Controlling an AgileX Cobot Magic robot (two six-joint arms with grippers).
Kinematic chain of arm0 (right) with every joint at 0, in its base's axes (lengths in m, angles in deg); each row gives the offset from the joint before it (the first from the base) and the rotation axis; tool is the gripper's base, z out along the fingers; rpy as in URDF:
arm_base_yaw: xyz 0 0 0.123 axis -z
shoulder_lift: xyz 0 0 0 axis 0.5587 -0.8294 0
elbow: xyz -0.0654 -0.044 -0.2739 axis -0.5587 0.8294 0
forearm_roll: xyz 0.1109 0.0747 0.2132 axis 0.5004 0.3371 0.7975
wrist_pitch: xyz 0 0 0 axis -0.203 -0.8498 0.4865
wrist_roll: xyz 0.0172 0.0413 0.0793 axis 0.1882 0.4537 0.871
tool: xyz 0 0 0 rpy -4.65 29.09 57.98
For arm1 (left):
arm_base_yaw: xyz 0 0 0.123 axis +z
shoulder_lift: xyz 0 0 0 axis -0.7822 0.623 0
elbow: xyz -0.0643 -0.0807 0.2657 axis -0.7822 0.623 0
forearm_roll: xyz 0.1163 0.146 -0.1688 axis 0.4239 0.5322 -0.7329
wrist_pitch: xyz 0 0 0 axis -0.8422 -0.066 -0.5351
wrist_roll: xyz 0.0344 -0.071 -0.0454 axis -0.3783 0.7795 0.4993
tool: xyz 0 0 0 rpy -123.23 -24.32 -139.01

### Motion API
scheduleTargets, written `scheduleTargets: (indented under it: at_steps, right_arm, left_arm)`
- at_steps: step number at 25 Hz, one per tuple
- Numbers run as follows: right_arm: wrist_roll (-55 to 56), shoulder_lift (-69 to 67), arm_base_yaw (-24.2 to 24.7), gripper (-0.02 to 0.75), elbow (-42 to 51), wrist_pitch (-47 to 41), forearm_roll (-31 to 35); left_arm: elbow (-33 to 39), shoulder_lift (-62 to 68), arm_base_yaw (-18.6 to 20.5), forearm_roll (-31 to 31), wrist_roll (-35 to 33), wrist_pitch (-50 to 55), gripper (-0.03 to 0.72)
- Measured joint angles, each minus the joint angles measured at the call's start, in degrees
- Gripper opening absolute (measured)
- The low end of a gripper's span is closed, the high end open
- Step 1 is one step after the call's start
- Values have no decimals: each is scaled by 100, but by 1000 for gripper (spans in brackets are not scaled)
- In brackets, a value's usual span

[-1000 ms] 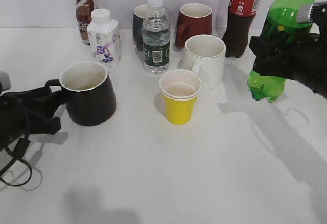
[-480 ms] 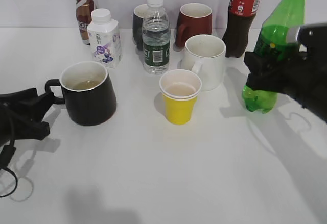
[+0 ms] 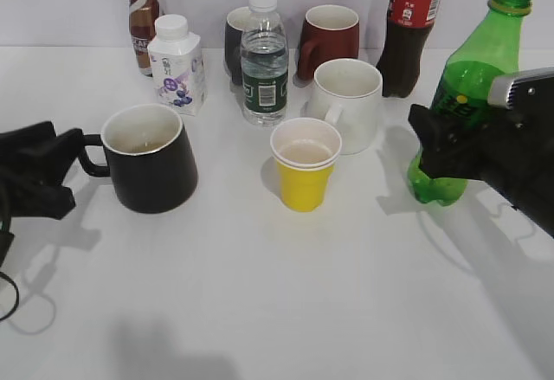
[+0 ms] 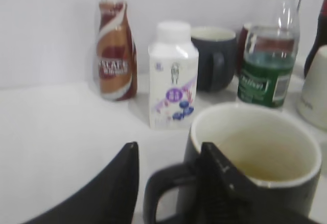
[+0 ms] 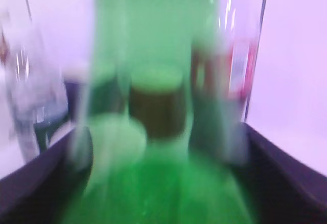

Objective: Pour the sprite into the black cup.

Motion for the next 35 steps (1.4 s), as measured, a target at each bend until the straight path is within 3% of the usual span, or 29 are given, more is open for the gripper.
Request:
scheduleTargets:
  at_steps: [2,6,9,11,16,19,22,27,31,35]
  right_arm:
    - [-21,51,0,639,-5,25,-18]
    - [-91,469,0,642,-230,-66,-18]
    - [-126,1179,0,642,-736,-1140,-18]
    - [-126,1741,0,642,-1172,-2132,-18]
    - [-126,3210,-24,642,-2281,-4389,-365]
    - [-126,4057,-156,638,-2541,-5692,-477]
    - [-126,4944,-386,629,-2567,-7079,-447]
    - [-126,6256,-560,613,-2579,-10021,100]
    - [-126,7002,-579,596,-2543,-12408,258]
    - [-54,7872,-579,595,-2139,-13502,210]
  left_arm:
    - [0,-147,0,0,0,0,313]
    - [0,-634,0,-21,0,5,313]
    - [-6,-1333,0,-130,0,378,313]
    - [-134,-2089,0,-261,0,1388,313]
    - [-1248,-4258,0,-361,0,5613,313]
    - [-2080,-5390,0,-394,0,8136,313]
    - [-2611,-6202,1,-325,0,9955,313]
    - [-2750,-7234,1,-283,0,11788,325]
    - [-2750,-8008,1,-289,0,13013,384]
    - [-2728,-8632,1,-289,0,13772,412]
